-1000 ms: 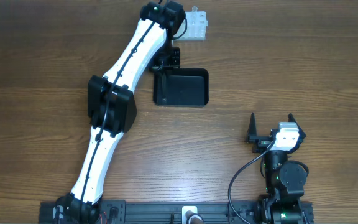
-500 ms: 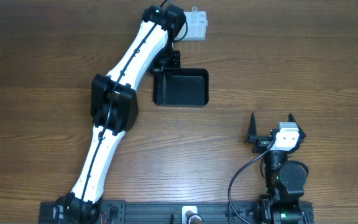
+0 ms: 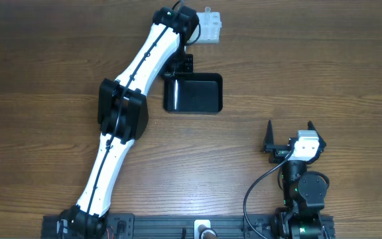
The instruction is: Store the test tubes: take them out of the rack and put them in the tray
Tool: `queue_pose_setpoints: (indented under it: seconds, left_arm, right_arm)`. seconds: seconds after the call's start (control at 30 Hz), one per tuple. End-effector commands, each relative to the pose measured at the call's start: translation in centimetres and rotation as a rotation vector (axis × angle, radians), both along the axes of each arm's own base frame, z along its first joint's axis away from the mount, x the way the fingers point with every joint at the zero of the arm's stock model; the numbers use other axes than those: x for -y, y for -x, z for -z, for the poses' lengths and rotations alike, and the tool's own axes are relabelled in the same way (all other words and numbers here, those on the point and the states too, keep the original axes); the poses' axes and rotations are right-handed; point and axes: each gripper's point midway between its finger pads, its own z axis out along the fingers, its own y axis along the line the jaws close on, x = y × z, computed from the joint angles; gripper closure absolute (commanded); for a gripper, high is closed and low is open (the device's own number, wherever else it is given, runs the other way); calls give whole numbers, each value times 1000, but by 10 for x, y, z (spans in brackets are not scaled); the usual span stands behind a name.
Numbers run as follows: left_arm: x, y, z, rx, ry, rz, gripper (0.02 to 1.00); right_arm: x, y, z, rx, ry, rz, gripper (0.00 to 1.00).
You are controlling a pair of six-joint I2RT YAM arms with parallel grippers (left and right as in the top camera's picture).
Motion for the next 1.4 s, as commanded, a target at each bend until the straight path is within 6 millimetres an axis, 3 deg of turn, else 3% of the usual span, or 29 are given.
queue_pose_setpoints:
  seconds: [0.03,0.33,0.53,0.9,1.1,1.4]
  left_arm:
    - [-1,-4,7,-4,7,11,978]
    - [0,-6,7,6,11,11,978]
    - [0,-6,7,6,11,11,805]
    - [-1,-3,2,0,9,11,757]
    - [-1,-1,-28,28,23,12,636]
    - [10,0,-82,134,78,34,595]
  right_arm:
    - [-2,0,2,0,-4,-11,9]
    - [-2,0,2,0,-4,-11,9]
    - [-2,0,2,0,-4,-12,9]
    - [-2,0,2,0,-4,-12,7]
    - [-2,0,2,0,-4,-12,7]
    - [-2,0,2,0,-4,-11,9]
